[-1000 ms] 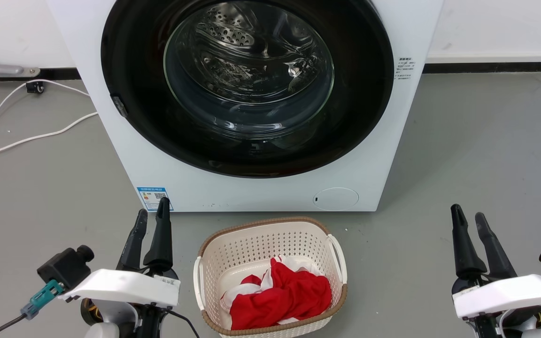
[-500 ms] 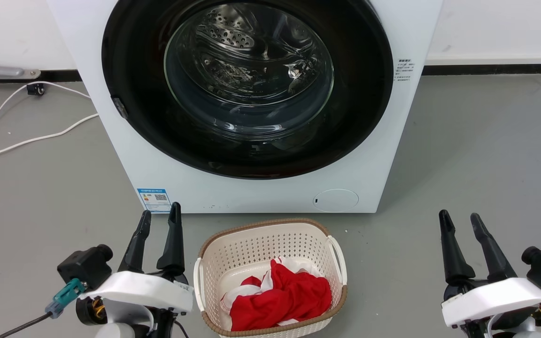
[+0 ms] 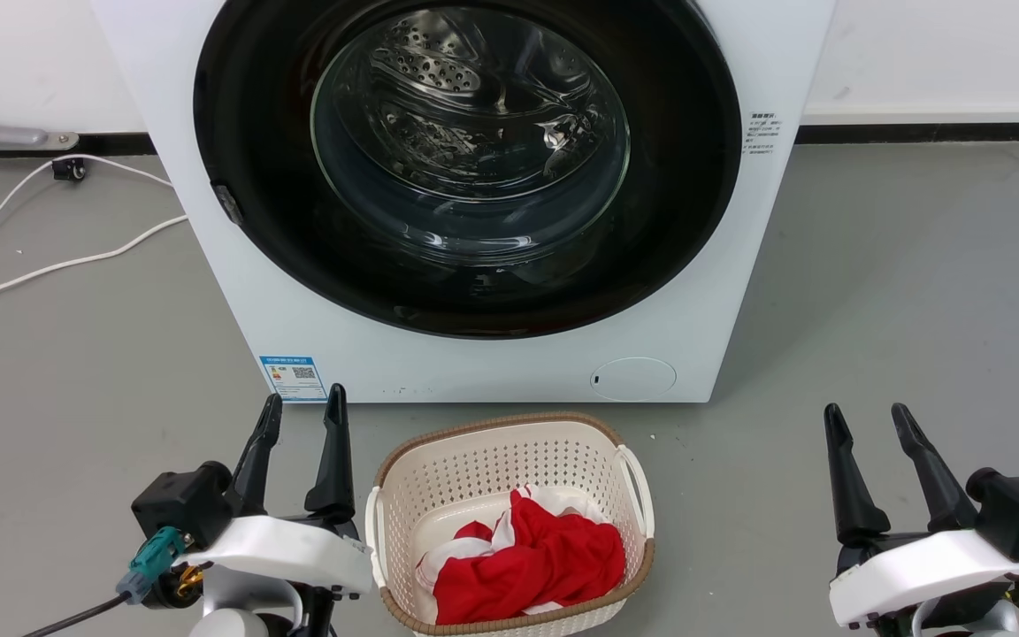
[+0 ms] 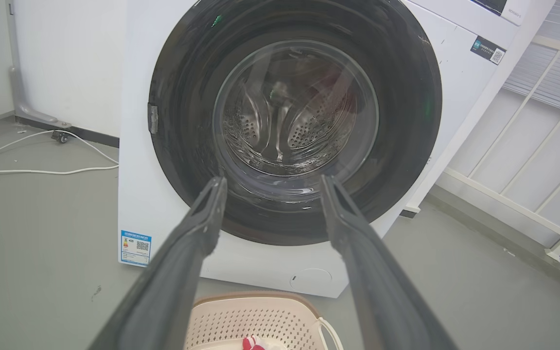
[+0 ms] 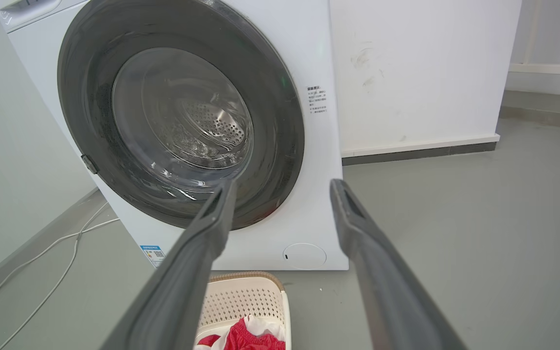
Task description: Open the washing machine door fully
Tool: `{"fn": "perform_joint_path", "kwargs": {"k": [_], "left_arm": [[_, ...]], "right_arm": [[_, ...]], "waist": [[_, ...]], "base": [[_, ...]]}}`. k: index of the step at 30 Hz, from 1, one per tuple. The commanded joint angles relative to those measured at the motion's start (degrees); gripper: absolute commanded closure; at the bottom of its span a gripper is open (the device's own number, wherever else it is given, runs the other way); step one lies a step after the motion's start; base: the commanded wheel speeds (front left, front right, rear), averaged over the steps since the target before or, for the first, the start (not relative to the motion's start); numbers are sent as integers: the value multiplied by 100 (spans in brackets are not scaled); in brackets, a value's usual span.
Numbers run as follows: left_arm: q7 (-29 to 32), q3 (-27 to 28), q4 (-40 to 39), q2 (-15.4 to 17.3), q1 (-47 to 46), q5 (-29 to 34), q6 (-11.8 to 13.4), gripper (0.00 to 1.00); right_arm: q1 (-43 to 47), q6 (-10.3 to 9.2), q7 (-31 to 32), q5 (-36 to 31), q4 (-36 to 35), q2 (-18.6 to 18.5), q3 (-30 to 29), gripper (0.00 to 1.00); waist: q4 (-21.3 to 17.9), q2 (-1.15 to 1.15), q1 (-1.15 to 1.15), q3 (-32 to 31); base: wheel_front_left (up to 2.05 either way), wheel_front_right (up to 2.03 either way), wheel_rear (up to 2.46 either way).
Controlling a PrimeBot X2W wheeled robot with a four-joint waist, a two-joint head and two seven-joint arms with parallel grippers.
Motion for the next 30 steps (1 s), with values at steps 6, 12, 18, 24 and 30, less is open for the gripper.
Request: {"fn": "perform_joint_path", "kwargs": {"k": [6,12,18,24,30], "left_arm": [[-115,-37,-38,23,-29,398,75,0],[-206,-68,-33,23,-25,768,97,0],[-271,-91,-15,24,-12,1071,134,0],[-330,-98,-3,26,23,1295,150,0],[-402,-142,-7,21,30,1534,186,0]], "right_arm": [[12,-2,-67,-421,-100,9,20,0],[17,-2,-110,-781,-50,12,39,0],[68,-2,-150,-1042,-52,14,51,0],[111,-2,-181,-1236,-97,16,77,0],[158,-2,-194,-1400,-151,17,110,0]], "waist": [[-10,0,0,-4],[-5,0,0,-12],[-7,0,0,-19],[-16,0,0,-34],[-21,0,0,-35]], "base": [[0,0,0],[0,0,0],[0,0,0],[0,0,0],[0,0,0]]}}
